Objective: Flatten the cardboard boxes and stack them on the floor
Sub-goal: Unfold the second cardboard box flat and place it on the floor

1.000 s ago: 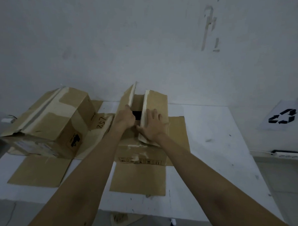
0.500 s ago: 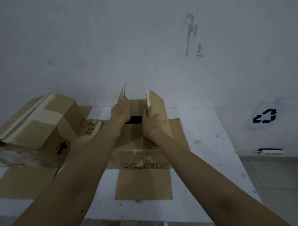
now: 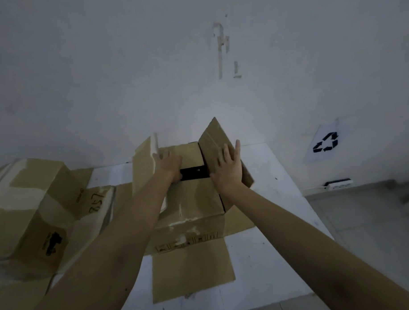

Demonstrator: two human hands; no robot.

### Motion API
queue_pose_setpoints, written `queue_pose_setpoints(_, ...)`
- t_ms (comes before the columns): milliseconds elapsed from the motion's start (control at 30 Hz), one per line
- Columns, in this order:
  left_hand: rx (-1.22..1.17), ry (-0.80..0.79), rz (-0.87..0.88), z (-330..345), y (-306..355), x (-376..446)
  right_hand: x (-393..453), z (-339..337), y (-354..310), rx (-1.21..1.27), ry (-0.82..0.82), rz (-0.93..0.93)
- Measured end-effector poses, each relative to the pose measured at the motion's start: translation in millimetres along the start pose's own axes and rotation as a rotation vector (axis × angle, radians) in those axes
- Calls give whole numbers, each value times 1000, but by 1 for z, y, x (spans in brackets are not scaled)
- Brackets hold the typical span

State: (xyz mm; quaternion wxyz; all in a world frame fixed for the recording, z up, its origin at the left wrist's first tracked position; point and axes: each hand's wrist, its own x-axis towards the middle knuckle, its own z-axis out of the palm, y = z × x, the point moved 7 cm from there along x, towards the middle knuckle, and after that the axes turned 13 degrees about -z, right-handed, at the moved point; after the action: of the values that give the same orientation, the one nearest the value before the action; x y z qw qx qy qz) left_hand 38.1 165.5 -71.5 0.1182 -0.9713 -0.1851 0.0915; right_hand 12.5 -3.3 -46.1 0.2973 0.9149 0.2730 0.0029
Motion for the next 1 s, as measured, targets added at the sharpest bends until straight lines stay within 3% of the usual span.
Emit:
queue_pose_setpoints(200,125,67,42,14,18,11,5,25,-18,384,112,-5)
queue_pose_setpoints(733,276,105,132,-18,31,31,0,30,-19,583,226,13)
queue_pose_setpoints(933,122,110,156,-71,39,41,-7,13,-7,661,476,-19)
queue_pose_setpoints(1000,74,117,158,-85,36,48,-10,16,-11,662,482,-72)
